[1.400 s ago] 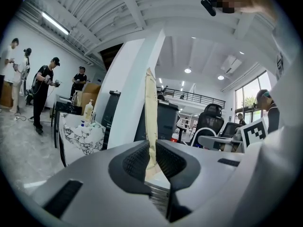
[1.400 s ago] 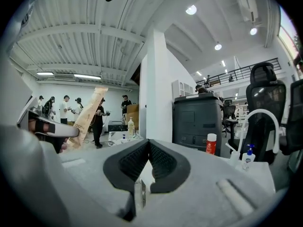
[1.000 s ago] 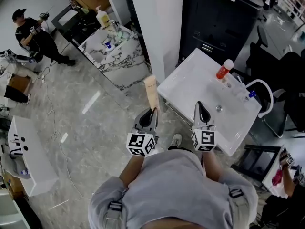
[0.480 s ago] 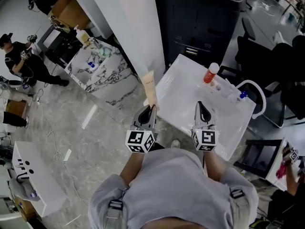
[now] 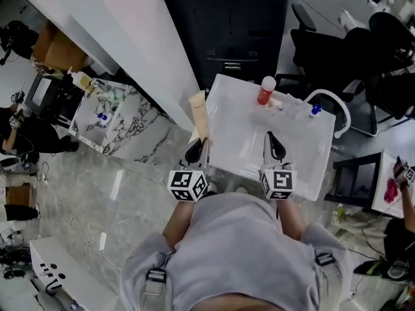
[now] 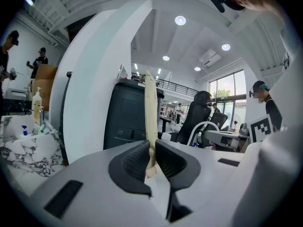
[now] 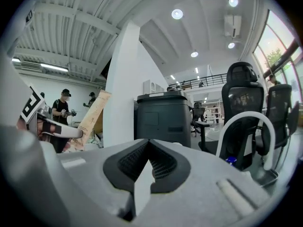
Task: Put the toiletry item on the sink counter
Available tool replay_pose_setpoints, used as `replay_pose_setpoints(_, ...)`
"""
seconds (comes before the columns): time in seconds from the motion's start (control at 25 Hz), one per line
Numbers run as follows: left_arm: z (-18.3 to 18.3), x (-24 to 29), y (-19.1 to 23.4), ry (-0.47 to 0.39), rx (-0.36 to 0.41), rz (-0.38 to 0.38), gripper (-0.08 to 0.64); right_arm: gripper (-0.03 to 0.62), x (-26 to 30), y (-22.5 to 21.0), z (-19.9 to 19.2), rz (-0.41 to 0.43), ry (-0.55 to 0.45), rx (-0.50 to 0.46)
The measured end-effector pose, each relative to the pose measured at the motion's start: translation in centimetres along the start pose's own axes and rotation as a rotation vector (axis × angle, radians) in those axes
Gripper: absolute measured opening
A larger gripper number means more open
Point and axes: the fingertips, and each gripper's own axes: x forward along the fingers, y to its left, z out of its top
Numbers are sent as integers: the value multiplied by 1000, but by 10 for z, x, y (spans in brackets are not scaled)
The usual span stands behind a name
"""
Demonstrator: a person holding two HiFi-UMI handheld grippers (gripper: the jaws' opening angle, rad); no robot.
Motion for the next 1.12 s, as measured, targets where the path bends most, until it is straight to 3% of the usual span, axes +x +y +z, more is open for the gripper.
replay_pose_setpoints(0.24, -3, 27, 12, 95, -10, -144, 37, 5, 8, 6, 6, -112, -7, 26)
replay_pose_setpoints(0.48, -14, 47, 28, 174, 2, -216, 37, 5, 16, 11, 1, -194, 9, 42)
replay_pose_setpoints(0.8, -47, 68, 46, 266, 19, -253, 37, 5, 15, 14, -8, -262, 38, 39)
replay_pose_setpoints(1.12, -79, 84, 58, 345, 20, -239, 37, 5, 17, 7, -5, -282, 46, 6)
